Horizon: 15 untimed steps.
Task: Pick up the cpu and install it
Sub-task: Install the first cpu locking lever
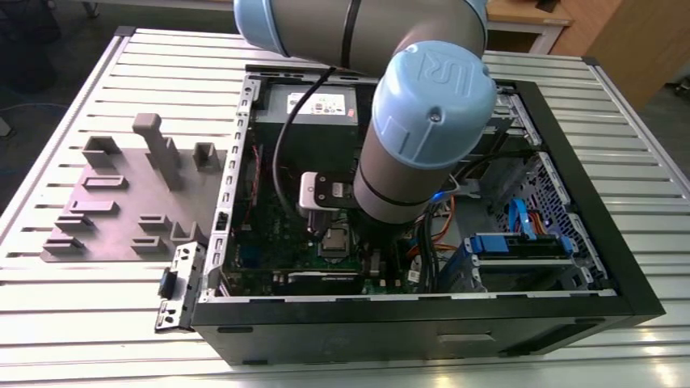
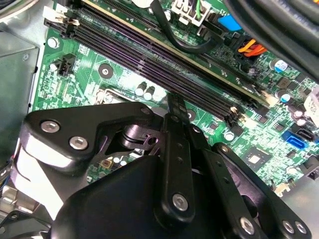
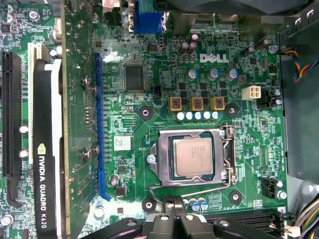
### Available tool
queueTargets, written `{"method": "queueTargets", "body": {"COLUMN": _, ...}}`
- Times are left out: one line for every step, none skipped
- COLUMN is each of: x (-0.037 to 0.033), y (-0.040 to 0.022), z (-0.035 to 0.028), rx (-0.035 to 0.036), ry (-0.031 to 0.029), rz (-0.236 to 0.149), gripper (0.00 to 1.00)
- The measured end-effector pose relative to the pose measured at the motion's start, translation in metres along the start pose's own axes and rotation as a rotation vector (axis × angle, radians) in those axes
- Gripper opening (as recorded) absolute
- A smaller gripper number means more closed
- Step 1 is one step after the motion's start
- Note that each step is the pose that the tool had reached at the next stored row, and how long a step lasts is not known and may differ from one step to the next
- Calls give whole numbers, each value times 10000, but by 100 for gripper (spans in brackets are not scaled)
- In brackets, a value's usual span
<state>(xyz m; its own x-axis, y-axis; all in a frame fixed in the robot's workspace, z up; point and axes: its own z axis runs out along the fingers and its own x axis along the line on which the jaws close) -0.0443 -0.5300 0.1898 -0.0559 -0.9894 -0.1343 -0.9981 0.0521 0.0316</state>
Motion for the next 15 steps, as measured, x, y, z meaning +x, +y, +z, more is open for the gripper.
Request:
{"method": "queueTargets", "body": {"x": 0, "y": -2, "z": 2, "rx": 0, "ry": 1, "rz": 0, "gripper": 11}}
{"method": "queueTargets", "body": {"x": 1, "y": -3, "z": 5, "rx": -1, "ry": 1, "rz": -1, "gripper": 11}}
{"method": "queueTargets", "body": {"x": 1, "y": -5, "z": 9, "rx": -1, "ry": 1, "rz": -2, "gripper": 11}}
{"method": "queueTargets", "body": {"x": 1, "y": -6, "z": 12, "rx": -1, "ry": 2, "rz": 0, "gripper": 11}}
{"method": "queueTargets", "body": {"x": 2, "y": -9, "z": 14, "rx": -1, "ry": 2, "rz": 0, "gripper": 11}}
{"method": "queueTargets", "body": {"x": 2, "y": -11, "z": 17, "rx": 0, "ry": 2, "rz": -1, "gripper": 11}}
{"method": "queueTargets", "body": {"x": 2, "y": -11, "z": 19, "rx": 1, "ry": 0, "rz": -1, "gripper": 11}}
{"method": "queueTargets", "body": {"x": 2, "y": -12, "z": 21, "rx": 1, "ry": -1, "rz": -2, "gripper": 11}}
{"method": "queueTargets", "body": {"x": 2, "y": -12, "z": 21, "rx": 1, "ry": -1, "rz": -2, "gripper": 11}}
{"method": "queueTargets", "body": {"x": 2, "y": -12, "z": 21, "rx": 1, "ry": 0, "rz": -3, "gripper": 11}}
{"method": "queueTargets", "body": {"x": 2, "y": -10, "z": 22, "rx": 2, "ry": -1, "rz": -4, "gripper": 11}}
{"method": "queueTargets", "body": {"x": 3, "y": -5, "z": 23, "rx": 4, "ry": -2, "rz": -5, "gripper": 11}}
{"method": "queueTargets", "body": {"x": 3, "y": 4, "z": 25, "rx": 5, "ry": -7, "rz": -6, "gripper": 11}}
{"method": "queueTargets", "body": {"x": 3, "y": 15, "z": 26, "rx": 4, "ry": -9, "rz": -5, "gripper": 11}}
{"method": "queueTargets", "body": {"x": 4, "y": 25, "z": 25, "rx": 3, "ry": -7, "rz": -3, "gripper": 11}}
